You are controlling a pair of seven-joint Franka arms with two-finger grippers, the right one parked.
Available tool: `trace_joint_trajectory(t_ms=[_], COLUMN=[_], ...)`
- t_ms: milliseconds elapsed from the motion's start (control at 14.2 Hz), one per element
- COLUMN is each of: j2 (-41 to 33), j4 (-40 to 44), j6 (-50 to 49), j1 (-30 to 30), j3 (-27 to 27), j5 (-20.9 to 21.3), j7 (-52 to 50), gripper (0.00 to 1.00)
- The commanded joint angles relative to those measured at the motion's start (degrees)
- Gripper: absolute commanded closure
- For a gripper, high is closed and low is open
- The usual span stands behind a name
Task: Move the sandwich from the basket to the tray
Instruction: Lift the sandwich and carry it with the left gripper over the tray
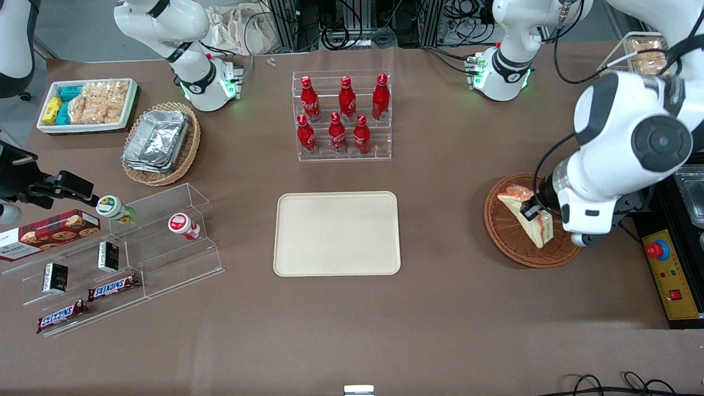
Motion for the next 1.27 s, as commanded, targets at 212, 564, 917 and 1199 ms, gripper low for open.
trace_joint_trajectory(t_ms=[212, 564, 917, 1199], j2=[6.5, 15.8, 25.4, 29.9], j4=[3.9, 4.1, 4.0, 3.6], j6=[3.4, 11.1, 20.6, 25.3], j1=[-0.5, -11.8, -14.6, -14.7], j3=[-15.4, -15.3, -15.2, -15.2], j5=[0.8, 6.8, 14.9, 18.6], j7=[5.2, 1.9, -1.0, -1.2], gripper=[1.00, 1.00, 1.00, 1.00])
